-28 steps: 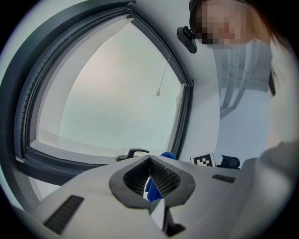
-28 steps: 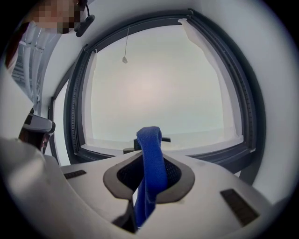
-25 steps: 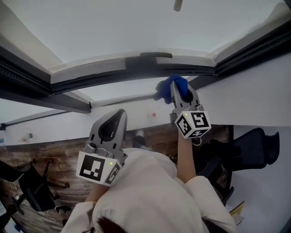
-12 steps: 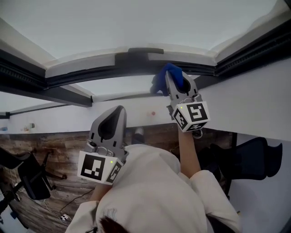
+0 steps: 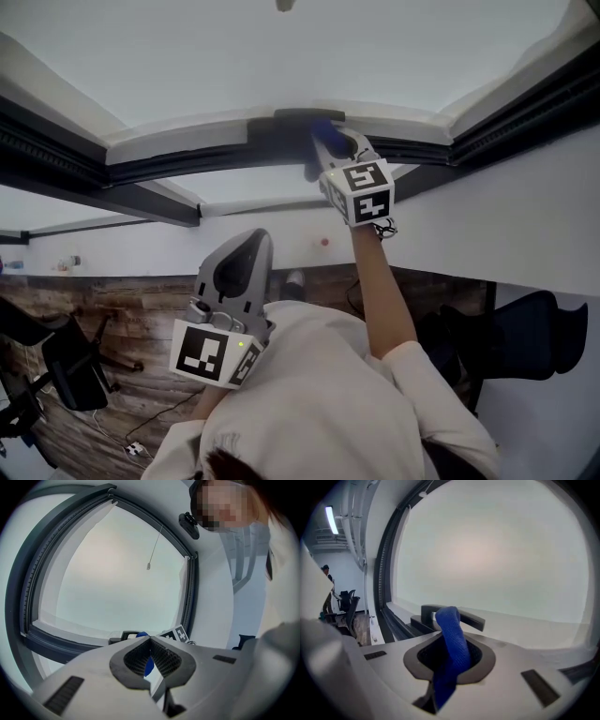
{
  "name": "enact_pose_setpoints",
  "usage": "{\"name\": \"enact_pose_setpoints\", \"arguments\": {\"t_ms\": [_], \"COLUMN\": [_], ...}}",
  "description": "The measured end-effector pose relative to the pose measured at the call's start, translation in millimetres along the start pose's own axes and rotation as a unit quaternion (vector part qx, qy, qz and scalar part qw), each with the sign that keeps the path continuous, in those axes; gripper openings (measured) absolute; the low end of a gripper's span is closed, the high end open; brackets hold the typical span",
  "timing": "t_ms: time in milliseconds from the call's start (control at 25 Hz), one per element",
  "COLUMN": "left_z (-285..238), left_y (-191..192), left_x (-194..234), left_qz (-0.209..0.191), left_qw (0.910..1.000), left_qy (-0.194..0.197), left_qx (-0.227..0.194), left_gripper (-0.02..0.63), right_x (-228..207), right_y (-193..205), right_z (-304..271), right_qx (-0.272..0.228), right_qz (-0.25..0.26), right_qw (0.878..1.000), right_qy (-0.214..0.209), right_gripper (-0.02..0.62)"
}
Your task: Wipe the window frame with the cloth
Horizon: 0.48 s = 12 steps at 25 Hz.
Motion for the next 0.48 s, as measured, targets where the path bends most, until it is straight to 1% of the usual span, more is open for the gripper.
{"name": "enact_pose_setpoints", "arguments": {"t_ms": [80, 200, 360, 480], "left_z": [2, 6, 7, 8], "left_y": [-1, -4, -6, -6], "left_x": [2, 5, 6, 6], "left_qz": [-0.001, -0.002, -0.004, -0.005], "left_qw": [1.0000, 1.0000, 0.9999, 0.9999], "left_qy": [-0.003, -0.006, -0.008, -0.007], "left_qx": [-0.001, -0.004, -0.008, -0.008], "left_gripper": [0.009, 0.009, 0.009, 0.009], "right_x": [-8, -12, -19, -34], "right_y": [-1, -1, 2, 8], "right_z": [-5, -7, -5, -1], "right_qx": [0.012, 0.024, 0.019, 0.020], "right_qz": [-0.008, -0.009, -0.005, -0.016], "right_qw": [1.000, 1.000, 1.000, 0.999], "right_qy": [0.010, 0.009, 0.023, 0.040], "right_gripper": [0.055, 0.055, 0.057, 0.055]}}
Point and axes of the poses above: the fingertips, and each gripper's own axes: z backward along the fingers, x to its left, y out of its underside, the point moved 3 cm from there along z, backward along the fingers, and after that the axes turned 15 degrees about y, right-handed, at the moved point
